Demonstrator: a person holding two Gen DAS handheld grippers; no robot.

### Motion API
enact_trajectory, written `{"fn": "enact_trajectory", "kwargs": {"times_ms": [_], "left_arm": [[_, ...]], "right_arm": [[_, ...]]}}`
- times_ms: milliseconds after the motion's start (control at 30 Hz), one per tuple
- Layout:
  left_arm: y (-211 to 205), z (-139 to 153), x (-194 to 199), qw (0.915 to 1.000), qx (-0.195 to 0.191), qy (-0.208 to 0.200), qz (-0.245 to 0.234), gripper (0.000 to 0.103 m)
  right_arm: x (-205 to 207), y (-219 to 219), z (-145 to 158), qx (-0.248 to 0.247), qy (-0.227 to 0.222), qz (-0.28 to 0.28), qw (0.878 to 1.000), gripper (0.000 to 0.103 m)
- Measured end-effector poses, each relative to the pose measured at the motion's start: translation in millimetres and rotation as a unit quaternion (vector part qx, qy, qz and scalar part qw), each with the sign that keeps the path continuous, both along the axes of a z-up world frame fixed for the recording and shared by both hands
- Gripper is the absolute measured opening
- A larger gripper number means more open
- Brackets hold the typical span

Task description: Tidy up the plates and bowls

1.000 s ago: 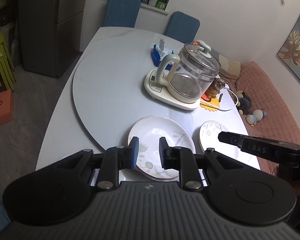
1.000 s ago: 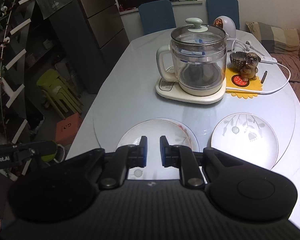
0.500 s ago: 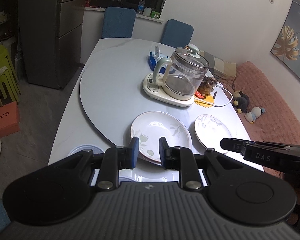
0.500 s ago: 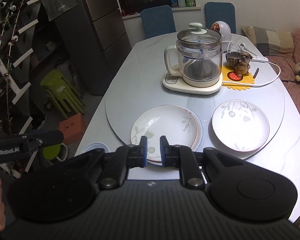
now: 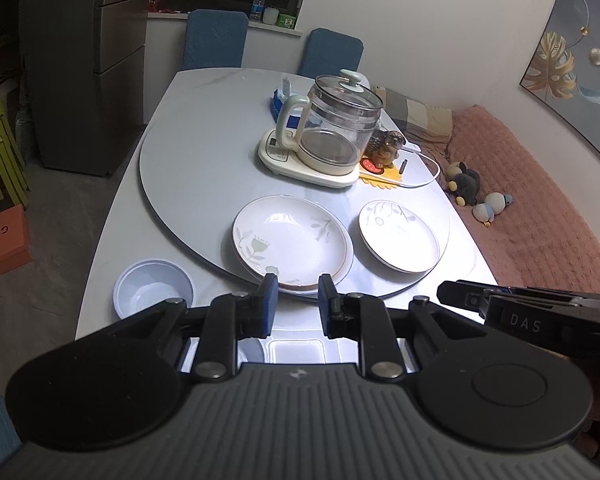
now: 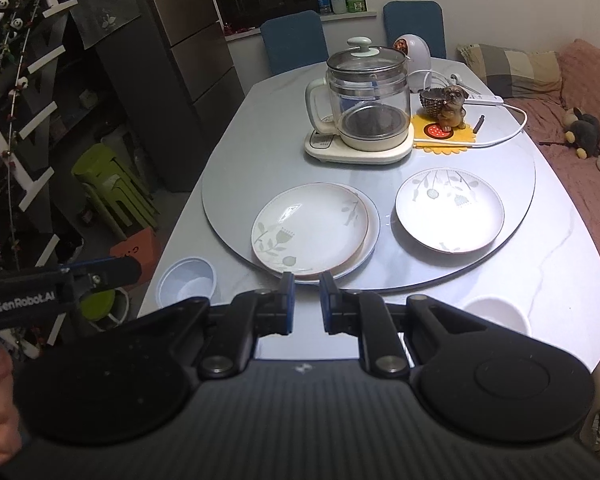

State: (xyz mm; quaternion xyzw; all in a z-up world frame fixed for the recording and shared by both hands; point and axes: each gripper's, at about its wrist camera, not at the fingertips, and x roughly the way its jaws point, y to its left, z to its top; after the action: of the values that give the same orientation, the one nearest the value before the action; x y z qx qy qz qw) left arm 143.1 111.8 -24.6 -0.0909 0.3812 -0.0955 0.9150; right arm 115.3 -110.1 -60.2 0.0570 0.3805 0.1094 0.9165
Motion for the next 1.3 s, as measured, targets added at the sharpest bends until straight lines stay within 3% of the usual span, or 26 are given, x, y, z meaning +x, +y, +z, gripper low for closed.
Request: {"fn": "enact_trajectory", "kwargs": {"times_ms": [767, 933, 1000, 1100, 1300], "left_arm": [[-107, -21, 57, 0.9986, 0.002, 0.034, -0.042, 0.024], [-125, -31, 76, 0.9982, 0.004, 0.046, -0.039, 0.031], [-131, -36, 85, 0.998, 0.005, 0.052, -0.037, 0.042], [-141, -43, 97, 0.9977, 0.006, 0.056, -0.038, 0.051], [-155, -67, 124, 0.9954, 0.004, 0.092, -0.026, 0.053]], "right_arm": [[30, -89, -11, -0.013, 0.027, -0.034, 0.999, 0.018], [46, -110, -17, -0.016, 0.035, -0.035, 0.999, 0.018], [52, -118, -19, -0.011, 0.037, -0.037, 0.999, 0.018], [64, -129, -24, -0.007, 0.04, -0.036, 0.999, 0.018], [88, -152, -37, -0.01, 0.05, -0.032, 0.998, 0.021]]}}
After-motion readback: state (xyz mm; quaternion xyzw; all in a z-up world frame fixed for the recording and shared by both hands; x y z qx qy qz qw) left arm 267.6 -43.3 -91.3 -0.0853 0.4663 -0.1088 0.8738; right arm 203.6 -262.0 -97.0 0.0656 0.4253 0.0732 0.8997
